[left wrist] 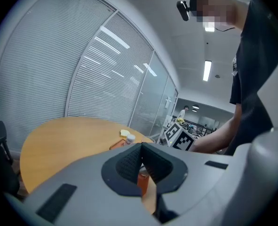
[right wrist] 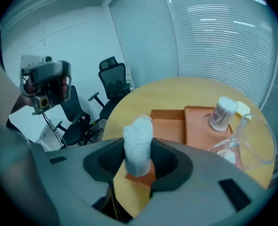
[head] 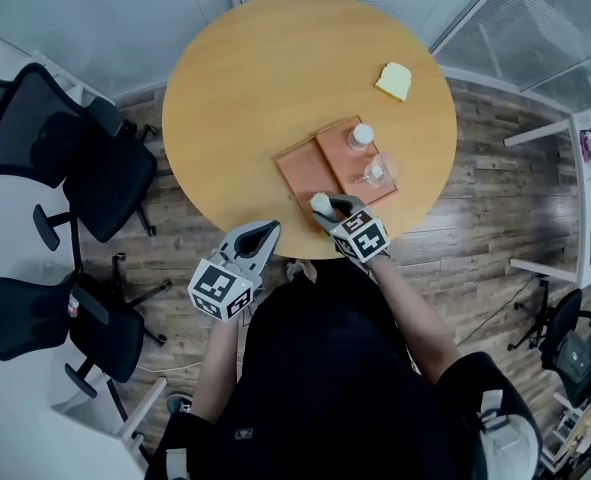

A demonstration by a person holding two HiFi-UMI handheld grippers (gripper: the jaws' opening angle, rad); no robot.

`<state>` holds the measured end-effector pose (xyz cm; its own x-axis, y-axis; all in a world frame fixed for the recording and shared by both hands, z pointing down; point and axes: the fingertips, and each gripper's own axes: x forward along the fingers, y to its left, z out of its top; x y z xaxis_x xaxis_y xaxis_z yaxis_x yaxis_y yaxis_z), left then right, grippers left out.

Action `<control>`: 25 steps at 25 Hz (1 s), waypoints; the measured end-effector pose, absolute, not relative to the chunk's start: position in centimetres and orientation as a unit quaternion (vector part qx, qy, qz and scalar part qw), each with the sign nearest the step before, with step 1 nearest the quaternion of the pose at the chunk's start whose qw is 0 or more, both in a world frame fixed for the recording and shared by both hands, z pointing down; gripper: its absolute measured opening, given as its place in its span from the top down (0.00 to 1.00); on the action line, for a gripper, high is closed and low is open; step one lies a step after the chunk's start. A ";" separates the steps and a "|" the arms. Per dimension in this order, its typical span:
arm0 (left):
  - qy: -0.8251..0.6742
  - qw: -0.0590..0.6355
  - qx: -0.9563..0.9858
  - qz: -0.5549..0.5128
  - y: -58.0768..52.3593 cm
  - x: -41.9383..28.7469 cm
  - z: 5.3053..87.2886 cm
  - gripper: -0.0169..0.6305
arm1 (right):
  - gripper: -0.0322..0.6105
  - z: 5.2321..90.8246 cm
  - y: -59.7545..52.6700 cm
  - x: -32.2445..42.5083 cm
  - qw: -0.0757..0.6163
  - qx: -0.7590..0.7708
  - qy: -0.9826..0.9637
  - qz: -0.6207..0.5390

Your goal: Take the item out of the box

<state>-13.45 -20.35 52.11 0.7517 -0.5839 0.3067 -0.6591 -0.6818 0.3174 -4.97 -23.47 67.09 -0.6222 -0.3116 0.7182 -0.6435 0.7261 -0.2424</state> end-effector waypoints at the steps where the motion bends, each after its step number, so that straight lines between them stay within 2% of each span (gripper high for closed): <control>1: -0.339 0.205 0.914 0.090 -20.2 -13.4 51.9 0.96 | 0.70 66.2 -23.4 -5.0 0.314 0.275 -0.874 0.250; 11: -0.329 0.194 0.920 0.086 -18.4 -12.9 50.9 0.96 | 0.70 57.5 -21.2 -4.2 0.167 0.260 -0.933 0.186; 25: -0.327 0.187 0.923 0.075 -15.1 -12.2 50.0 0.96 | 0.70 50.4 -17.2 -1.7 0.110 0.281 -0.947 0.110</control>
